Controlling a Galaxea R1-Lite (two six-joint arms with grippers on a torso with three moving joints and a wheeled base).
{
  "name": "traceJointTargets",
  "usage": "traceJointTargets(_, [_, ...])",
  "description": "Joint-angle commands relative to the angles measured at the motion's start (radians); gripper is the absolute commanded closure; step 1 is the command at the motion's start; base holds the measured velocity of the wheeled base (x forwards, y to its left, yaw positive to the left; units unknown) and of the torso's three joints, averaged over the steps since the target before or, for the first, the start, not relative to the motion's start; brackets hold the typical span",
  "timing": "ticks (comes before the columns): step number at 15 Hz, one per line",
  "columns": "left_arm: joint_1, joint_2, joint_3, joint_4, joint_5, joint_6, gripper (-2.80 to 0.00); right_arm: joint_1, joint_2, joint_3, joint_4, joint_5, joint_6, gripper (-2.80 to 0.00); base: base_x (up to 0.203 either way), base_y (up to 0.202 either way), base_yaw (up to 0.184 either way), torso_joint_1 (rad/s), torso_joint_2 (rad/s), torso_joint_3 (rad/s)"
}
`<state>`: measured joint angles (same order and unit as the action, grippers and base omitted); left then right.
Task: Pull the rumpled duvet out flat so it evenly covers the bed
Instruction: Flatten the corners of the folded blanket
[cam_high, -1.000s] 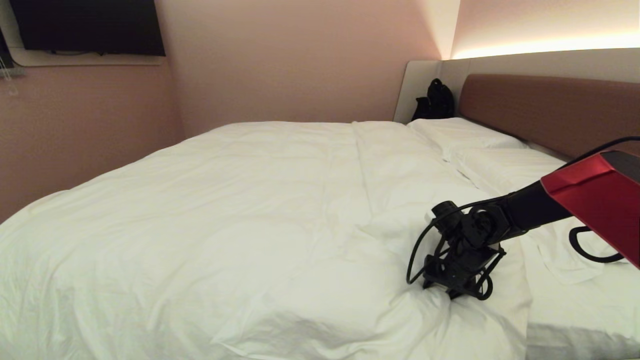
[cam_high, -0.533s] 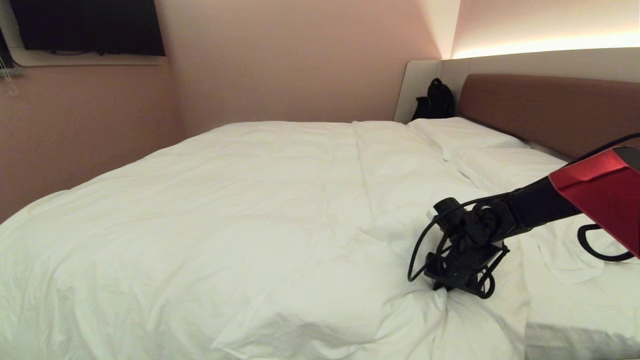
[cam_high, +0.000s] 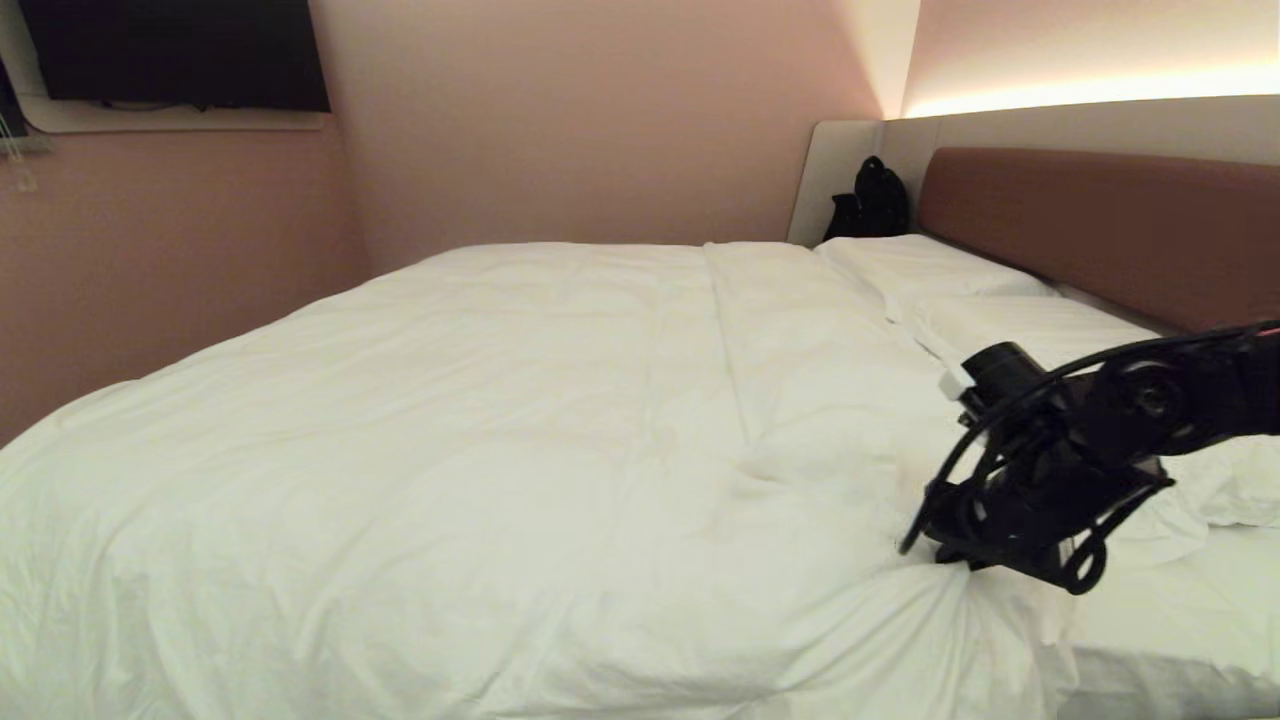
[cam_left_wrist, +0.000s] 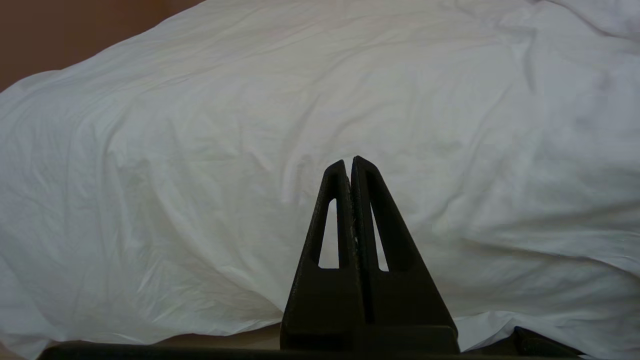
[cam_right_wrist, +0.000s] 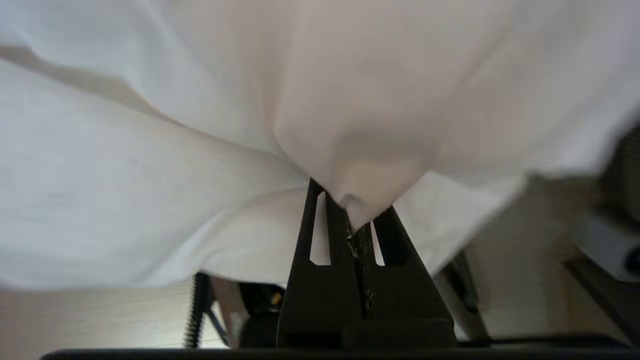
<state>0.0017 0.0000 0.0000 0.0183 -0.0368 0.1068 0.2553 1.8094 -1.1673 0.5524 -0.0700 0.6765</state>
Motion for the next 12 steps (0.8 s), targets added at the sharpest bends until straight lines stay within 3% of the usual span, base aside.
traceJointTargets(1, [0.0,0.0,0.0,0.0,0.0,0.001,0.0,-0.002,-0.209,0.119,0.069,-0.162,-0.03,0.0,0.0,0.0,0.0,0.0,0.0,0.0])
traceJointTargets(4, [0.0,0.0,0.0,0.0,0.0,0.001,0.0,-0.006,-0.339,0.248,0.096,-0.265,-0.058,0.0,0.0,0.0,0.0,0.0,0.0,0.0])
traceJointTargets(8, [0.0,0.0,0.0,0.0,0.0,-0.001,0.0,-0.021,-0.456,0.314,0.113,-0.36,-0.089,0.0,0.0,0.0,0.0,0.0,0.0,0.0])
traceJointTargets(12, [0.0,0.0,0.0,0.0,0.0,0.0,0.0,-0.08,-0.583,0.377,0.142,-0.395,-0.147,0.0,0.0,0.0,0.0,0.0,0.0,0.0])
